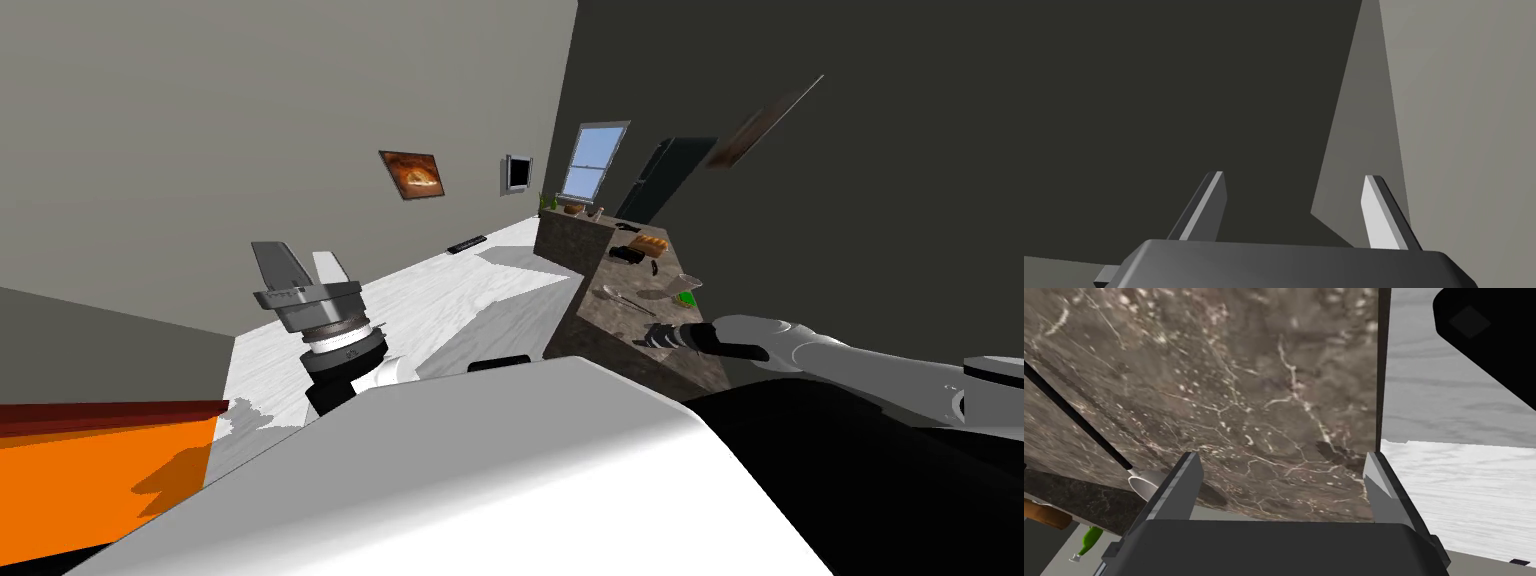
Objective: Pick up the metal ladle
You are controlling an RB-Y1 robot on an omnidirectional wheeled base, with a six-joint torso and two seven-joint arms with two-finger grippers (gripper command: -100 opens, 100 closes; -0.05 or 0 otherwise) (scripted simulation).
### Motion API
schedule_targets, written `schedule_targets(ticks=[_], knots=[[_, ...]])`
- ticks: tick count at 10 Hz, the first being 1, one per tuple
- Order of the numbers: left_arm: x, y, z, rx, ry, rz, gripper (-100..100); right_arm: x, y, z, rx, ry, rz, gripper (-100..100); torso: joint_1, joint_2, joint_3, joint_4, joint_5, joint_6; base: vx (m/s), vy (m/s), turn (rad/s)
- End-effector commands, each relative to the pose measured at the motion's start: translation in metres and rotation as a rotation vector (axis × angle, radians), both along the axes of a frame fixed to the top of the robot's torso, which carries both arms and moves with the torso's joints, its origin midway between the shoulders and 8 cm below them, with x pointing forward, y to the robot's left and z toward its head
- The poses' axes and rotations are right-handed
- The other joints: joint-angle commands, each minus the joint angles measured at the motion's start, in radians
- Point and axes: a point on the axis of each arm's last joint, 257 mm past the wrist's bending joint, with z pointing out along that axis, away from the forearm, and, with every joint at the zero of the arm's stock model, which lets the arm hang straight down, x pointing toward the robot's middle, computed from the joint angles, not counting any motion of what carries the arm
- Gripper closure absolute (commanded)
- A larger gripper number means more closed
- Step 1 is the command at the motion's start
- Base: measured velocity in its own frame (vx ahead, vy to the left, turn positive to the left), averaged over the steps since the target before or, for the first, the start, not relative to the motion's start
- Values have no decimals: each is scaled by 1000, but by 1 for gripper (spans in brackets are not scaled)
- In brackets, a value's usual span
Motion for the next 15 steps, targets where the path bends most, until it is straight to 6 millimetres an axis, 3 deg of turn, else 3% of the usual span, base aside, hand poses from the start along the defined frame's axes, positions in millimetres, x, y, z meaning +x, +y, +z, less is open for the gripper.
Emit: schedule_targets(ticks=[1, 5, 8, 9, 10, 11, 15], knots=[[0, 0, 0, 0, 0, 0, 0, -4, -13, 2, -34, 10, -2, -100, 0, 0, 0, 0, 0, 0, 98, -87, 82], [0, 0, 0, 0, 0, 0, 0, -24, -60, 15, -150, 54, -9, -100, -3, 1, 1, 0, -1, 0, 99, -118, 238], [0, 0, 0, 0, 0, 0, 0, -44, -70, 4, -171, 87, -21, -100, -6, -1, -1, 0, -2, 0, 135, -185, 204], [0, 0, 0, 0, 0, 0, 0, -39, -70, 8, -172, 79, -19, -100, -6, 0, 0, 0, -2, 1, 49, -88, 46], [0, 0, 0, 0, 0, 0, 0, -39, -70, 7, -172, 80, -19, 0, 0, 3, 2, 1, -1, 1, 10, -18, -1], [0, 0, 0, 0, 0, 0, 0, -49, -75, 5, -169, 90, -71, -100, 5, 6, 3, 1, 0, 1, -123, -56, 375], [0, 0, 0, 0, 0, 0, 0, -69, -84, -1, -165, 108, -177, -100, 5, 19, 11, 5, 1, 2, -179, -46, 331]])
